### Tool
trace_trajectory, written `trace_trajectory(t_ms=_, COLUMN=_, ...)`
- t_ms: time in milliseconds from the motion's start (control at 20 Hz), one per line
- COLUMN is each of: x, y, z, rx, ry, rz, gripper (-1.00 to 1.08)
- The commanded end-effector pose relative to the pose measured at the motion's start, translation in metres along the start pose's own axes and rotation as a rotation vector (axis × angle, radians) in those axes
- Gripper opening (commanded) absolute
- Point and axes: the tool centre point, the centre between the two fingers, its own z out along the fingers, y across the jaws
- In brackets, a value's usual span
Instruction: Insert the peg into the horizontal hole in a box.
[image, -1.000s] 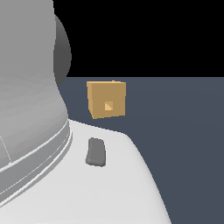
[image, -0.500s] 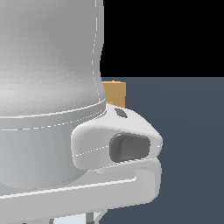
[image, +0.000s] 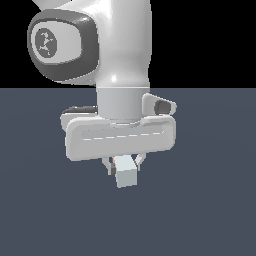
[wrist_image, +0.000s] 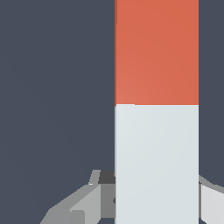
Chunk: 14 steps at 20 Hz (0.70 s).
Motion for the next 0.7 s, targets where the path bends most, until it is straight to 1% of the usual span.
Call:
trace_trajectory(t_ms=0, x=0.036, y=0.019, z=-0.006, rx=-0.002, ry=-0.001, rz=-0.024, gripper=-1.00)
trace_trajectory(t_ms=200, x=0.085, y=0.044, z=-0.012, rx=-0.002, ry=-0.001, rz=-0.057, gripper=-1.00)
trace_trajectory(t_ms=350, x=0.113, y=0.058, z=-0.016, rx=-0.002, ry=-0.001, rz=-0.077, gripper=-1.00)
trace_trajectory(t_ms=500, x=0.134, y=0.068, z=-0.018, rx=-0.002, ry=-0.001, rz=-0.090, gripper=-1.00)
trace_trajectory(t_ms=650, x=0.146, y=0.074, z=-0.020, rx=-0.002, ry=-0.001, rz=-0.099, gripper=-1.00)
